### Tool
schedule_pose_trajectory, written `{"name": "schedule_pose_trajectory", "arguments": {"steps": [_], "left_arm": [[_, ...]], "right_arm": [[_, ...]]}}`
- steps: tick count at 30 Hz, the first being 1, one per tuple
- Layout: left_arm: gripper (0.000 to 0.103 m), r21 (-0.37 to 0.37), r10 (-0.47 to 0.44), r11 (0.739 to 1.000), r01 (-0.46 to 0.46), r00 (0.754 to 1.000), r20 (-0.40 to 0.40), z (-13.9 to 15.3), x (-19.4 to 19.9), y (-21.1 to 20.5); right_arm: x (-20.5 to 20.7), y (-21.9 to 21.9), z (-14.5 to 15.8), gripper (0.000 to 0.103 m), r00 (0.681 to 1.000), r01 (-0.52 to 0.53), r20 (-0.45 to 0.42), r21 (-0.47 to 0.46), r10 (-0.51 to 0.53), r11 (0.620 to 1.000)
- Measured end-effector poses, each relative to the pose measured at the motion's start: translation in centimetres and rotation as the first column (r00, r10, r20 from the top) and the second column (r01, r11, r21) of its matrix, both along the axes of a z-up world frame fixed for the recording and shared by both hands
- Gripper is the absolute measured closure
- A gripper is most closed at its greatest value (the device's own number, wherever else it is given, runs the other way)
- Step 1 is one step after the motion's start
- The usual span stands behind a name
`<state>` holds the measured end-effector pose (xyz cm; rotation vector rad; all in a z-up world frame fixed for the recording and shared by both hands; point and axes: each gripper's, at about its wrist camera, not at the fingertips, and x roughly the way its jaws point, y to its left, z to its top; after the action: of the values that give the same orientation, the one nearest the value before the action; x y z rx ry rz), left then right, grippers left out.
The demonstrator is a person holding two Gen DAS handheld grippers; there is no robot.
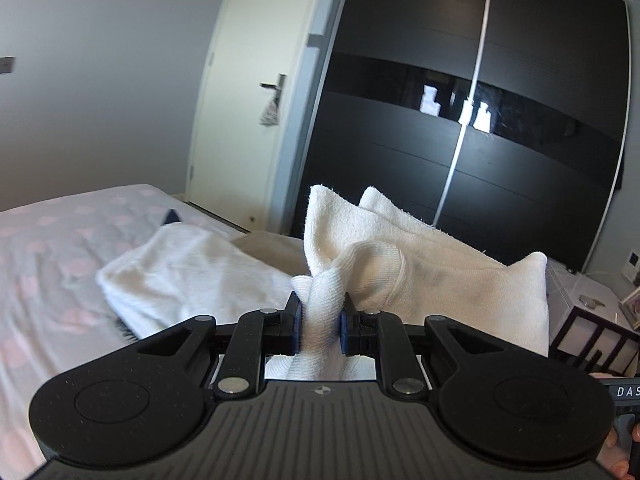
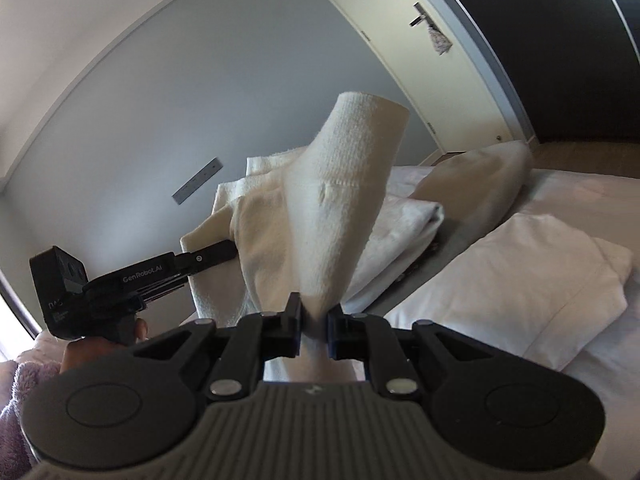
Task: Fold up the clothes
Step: 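Carry the folded sweater with both grippers onto the white laundry stack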
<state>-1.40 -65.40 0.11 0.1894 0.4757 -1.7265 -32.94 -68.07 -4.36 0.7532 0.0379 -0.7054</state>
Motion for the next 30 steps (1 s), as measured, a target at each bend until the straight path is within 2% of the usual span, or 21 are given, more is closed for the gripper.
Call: {"name": "schedule_pose_trajectory", "arguments": {"steps": [8, 13, 22, 30], "left_arm": [[0.088, 0.077, -0.120, 0.990, 0.116, 0.991, 0.054, -3.6, -3.6, -7.7], [0.088, 0.144, -0.175, 0.976, 0.166, 0.983, 0.048, -6.9, -4.9, -12.6], [0.088, 0.243, -0.222, 0.948, 0.204, 0.974, 0.051, -12.5, -6.7, -18.4], [0.085, 0.307, -0.186, 0.936, 0.171, 0.982, 0.022, -15.4, -8.0, -20.5]], "right_arm": [[-2.5, -5.5, -3.7, 0.089, 0.993, 0.117, -0.025, 0.099, -0.115, 0.988], [-3.3, -7.7, -6.2, 0.089, 0.985, 0.167, -0.072, 0.130, -0.159, 0.977], [-3.7, -11.6, -10.5, 0.089, 0.967, 0.235, -0.147, 0.196, -0.209, 0.952], [-5.2, -14.4, -13.9, 0.087, 0.965, 0.259, -0.135, 0.357, -0.225, 0.897]]}}
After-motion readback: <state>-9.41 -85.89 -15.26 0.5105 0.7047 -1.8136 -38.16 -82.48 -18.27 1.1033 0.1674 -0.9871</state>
